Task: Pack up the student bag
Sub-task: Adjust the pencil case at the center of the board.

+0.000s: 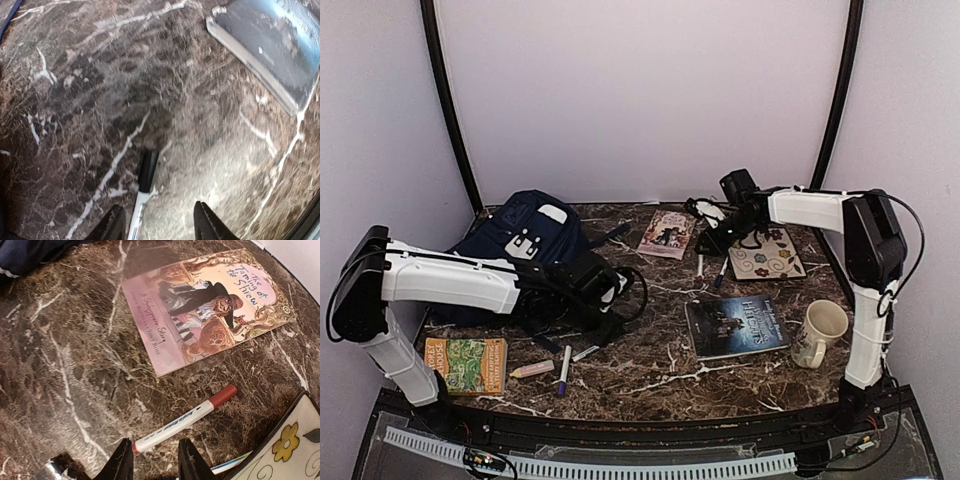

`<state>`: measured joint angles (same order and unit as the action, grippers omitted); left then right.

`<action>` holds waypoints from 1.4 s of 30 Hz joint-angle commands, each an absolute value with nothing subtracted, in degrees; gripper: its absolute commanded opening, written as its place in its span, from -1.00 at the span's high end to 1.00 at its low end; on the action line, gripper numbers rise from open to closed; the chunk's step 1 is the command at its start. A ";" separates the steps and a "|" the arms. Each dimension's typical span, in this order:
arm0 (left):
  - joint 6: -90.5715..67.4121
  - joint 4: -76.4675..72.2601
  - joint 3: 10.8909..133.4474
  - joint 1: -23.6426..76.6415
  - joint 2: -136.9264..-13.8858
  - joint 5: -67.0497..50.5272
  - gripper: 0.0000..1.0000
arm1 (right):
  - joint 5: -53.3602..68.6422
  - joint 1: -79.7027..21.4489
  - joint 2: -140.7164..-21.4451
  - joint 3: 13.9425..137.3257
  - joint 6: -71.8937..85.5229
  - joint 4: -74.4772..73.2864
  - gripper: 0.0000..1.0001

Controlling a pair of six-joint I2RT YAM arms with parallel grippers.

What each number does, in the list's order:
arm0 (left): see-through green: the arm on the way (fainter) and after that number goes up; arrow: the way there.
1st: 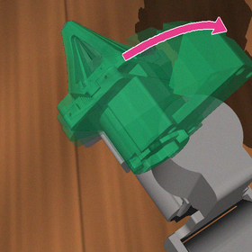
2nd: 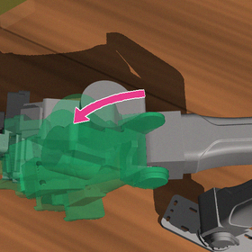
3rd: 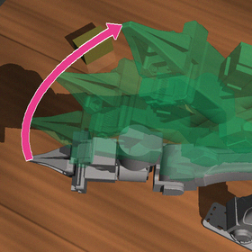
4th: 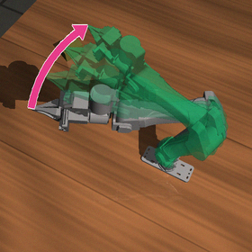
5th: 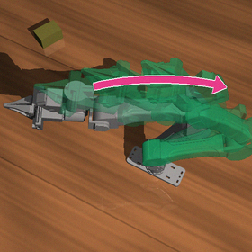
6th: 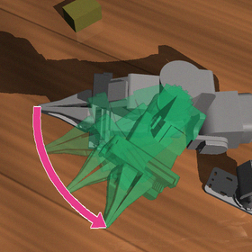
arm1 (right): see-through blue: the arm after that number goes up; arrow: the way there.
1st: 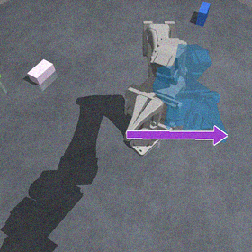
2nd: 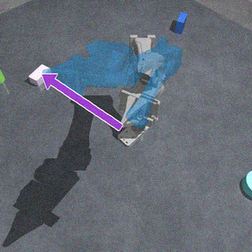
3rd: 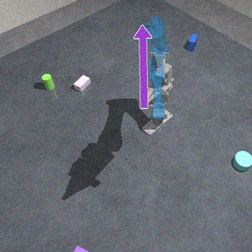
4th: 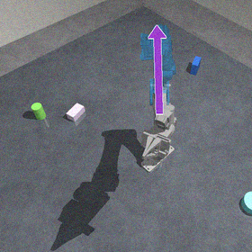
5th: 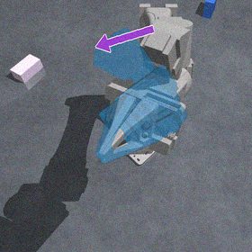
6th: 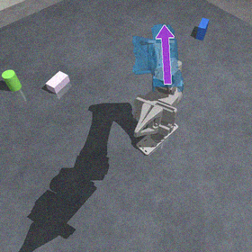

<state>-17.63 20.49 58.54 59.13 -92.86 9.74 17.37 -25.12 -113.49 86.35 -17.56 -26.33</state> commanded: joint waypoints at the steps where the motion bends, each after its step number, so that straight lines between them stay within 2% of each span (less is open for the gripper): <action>1: -18.61 14.88 64.08 56.08 -97.27 10.88 -0.11 | 10.55 -26.37 -121.35 94.40 -14.95 -29.97 0.40; 7: -17.66 12.32 68.56 53.84 -105.10 6.17 -0.24 | 7.22 -26.63 -126.15 99.42 -13.70 -31.59 0.36; 17: -16.97 13.94 68.30 52.30 -109.95 3.67 -0.17 | 5.52 -26.63 -128.08 97.94 -12.76 -31.72 0.34; 26: -19.25 15.97 60.02 52.29 -105.16 2.41 -0.06 | 5.54 -26.63 -124.81 91.92 -11.92 -31.69 0.48; 33: -22.51 16.13 49.88 52.46 -97.16 1.44 0.11 | 7.28 -26.61 -121.63 86.79 -11.56 -32.27 0.72; 42: -26.26 17.25 42.04 54.24 -87.09 0.49 0.26 | 10.29 -26.78 -118.76 80.78 -11.27 -32.05 0.80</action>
